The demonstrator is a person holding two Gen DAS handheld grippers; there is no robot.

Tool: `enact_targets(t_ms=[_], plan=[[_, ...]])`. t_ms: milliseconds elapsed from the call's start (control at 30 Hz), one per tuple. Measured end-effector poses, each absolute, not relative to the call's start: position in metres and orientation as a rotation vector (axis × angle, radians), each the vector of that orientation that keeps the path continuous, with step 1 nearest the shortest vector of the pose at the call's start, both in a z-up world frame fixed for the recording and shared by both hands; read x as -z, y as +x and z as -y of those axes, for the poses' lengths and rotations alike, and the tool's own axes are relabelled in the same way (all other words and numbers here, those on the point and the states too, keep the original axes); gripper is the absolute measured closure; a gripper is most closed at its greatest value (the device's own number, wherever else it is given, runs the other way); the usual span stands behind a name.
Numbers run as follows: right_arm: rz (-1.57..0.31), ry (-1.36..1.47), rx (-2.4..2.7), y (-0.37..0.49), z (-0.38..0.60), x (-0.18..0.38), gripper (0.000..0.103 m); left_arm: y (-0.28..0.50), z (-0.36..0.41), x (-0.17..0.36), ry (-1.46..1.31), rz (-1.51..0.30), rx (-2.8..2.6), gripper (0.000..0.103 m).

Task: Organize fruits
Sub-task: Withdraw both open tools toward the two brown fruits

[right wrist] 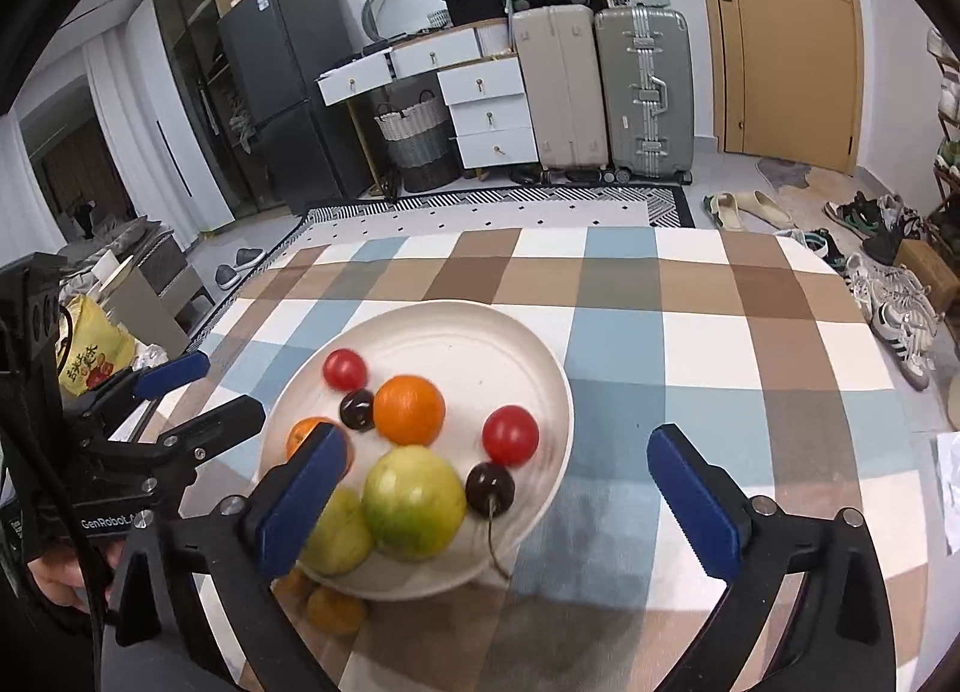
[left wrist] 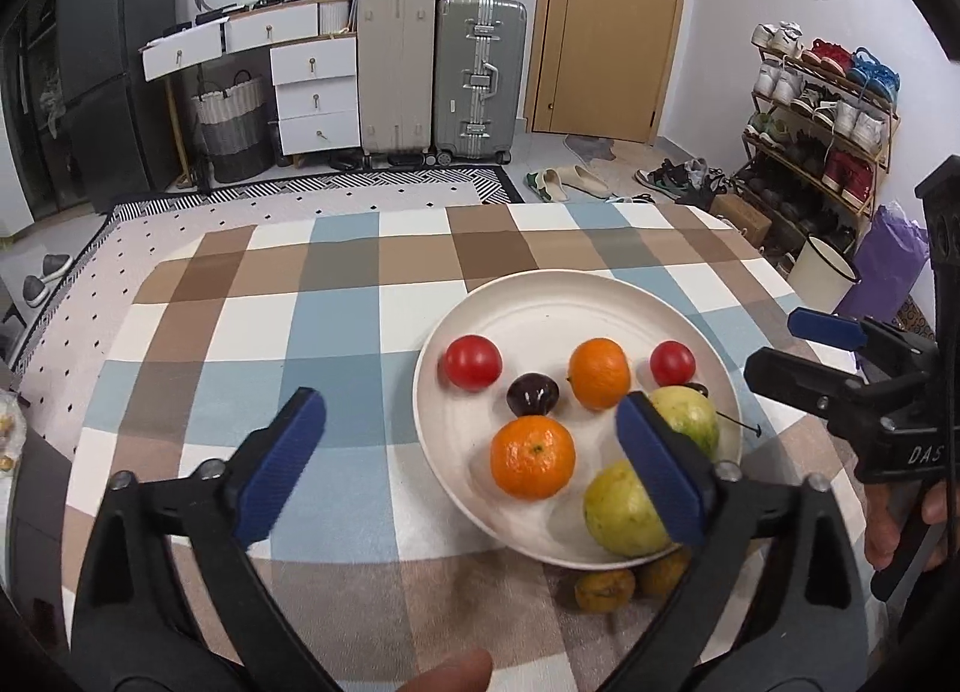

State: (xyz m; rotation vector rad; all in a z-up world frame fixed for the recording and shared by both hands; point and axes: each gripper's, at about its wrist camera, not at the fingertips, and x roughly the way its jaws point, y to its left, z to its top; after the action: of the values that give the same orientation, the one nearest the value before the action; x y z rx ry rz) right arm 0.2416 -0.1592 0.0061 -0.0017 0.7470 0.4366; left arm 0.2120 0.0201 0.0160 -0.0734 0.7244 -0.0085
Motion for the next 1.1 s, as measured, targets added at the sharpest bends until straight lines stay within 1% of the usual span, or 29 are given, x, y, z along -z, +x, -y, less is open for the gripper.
enact_targets(t_ms=[333, 533, 833, 1100], plan=[[-0.735, -0.057, -0.456, 0.199, 0.155, -0.004, 0.0, 0.161, -0.017, -0.026, -0.066, -0.707, -0.008, 0.001], [-0.784, -0.061, -0.457, 0.184, 0.149, 0.007, 0.0, 0.135, -0.02, -0.026, -0.079, -0.708, -0.02, 0.001], [-0.859, -0.081, -0.452, 0.173, 0.137, 0.031, 0.0, 0.121, -0.028, -0.007, -0.093, -0.754, -0.036, 0.001], [-0.877, -0.107, -0.474, 0.17, 0.127, 0.044, 0.001, 0.121, -0.032, 0.015, -0.121, -0.803, -0.037, 0.001]])
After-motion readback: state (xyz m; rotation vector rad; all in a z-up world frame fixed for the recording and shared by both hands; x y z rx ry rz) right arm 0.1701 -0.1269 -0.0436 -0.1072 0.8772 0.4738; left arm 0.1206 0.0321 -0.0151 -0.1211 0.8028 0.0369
